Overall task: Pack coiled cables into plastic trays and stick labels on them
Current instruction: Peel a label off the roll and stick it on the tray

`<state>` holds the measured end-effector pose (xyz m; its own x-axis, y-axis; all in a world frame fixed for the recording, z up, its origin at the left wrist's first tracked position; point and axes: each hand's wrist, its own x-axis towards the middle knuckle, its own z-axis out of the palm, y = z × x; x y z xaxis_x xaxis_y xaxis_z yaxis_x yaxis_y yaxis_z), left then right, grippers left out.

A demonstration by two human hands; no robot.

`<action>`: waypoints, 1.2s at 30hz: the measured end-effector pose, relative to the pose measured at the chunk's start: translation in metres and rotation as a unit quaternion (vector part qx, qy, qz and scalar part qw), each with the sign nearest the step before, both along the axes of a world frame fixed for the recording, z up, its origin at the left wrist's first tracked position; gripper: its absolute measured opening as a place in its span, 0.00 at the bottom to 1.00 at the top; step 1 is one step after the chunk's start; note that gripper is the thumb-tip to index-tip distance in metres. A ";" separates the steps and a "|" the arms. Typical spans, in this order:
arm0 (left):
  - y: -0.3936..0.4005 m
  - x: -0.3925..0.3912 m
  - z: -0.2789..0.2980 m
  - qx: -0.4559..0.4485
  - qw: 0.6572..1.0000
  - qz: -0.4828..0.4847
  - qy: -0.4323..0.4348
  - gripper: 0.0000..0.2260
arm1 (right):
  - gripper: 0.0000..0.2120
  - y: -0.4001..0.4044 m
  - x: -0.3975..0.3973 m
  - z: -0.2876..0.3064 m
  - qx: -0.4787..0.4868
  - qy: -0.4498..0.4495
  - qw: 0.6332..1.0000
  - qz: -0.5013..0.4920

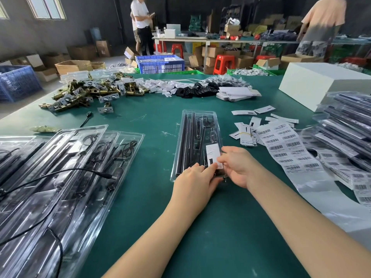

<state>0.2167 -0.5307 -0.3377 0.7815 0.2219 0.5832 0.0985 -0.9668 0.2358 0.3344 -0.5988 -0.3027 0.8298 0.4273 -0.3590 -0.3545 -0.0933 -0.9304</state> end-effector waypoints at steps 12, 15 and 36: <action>0.001 0.000 -0.003 -0.017 0.999 -0.025 0.021 0.16 | 0.15 -0.033 0.012 -0.010 -0.306 -0.362 0.878 0.061; 0.001 0.000 -0.002 0.023 1.000 0.000 0.017 0.13 | 0.13 -0.033 0.011 -0.021 -0.269 -0.347 0.897 0.050; 0.004 -0.005 0.001 0.085 0.989 -0.014 0.118 0.11 | 0.17 -0.015 0.008 -0.018 -0.317 -0.280 0.903 0.080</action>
